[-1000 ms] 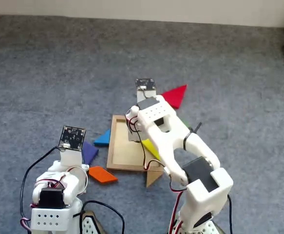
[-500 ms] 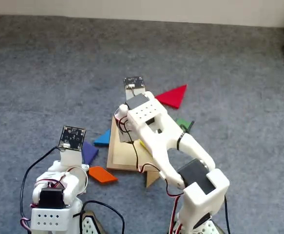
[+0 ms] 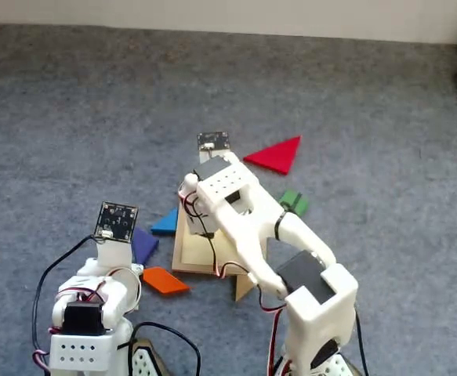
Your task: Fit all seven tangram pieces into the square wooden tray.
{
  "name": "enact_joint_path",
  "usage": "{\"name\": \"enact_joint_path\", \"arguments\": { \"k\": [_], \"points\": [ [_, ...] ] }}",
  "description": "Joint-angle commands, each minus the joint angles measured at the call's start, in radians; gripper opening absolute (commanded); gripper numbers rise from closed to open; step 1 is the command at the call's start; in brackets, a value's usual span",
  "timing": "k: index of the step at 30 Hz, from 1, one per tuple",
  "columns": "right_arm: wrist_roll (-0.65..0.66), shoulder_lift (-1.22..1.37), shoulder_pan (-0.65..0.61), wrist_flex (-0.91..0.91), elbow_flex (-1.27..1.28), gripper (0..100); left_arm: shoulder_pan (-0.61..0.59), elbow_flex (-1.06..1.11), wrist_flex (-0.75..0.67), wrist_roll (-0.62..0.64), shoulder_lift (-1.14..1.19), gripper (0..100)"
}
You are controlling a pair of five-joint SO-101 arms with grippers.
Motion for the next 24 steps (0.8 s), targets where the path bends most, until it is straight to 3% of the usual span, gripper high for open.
{"name": "enact_joint_path", "arguments": {
  "k": [1, 11, 20, 24],
  "points": [
    [-0.014, 0.001, -0.018, 0.001, -0.013, 30.0, 0.016, 0.021, 0.003, 0.005, -0.024, 0],
    [-0.008, -0.01, -0.004, 0.035, -0.013, 30.0, 0.016, 0.021, 0.003, 0.005, -0.024, 0],
    [-0.005, -0.263, 0.002, 0.05, -0.012, 30.0, 0.016, 0.021, 0.003, 0.005, -0.024, 0],
    [0.074, -0.271, -0.018, 0.013, -0.01, 30.0, 0.016, 0.021, 0.003, 0.005, -0.024, 0]
  ]
}}
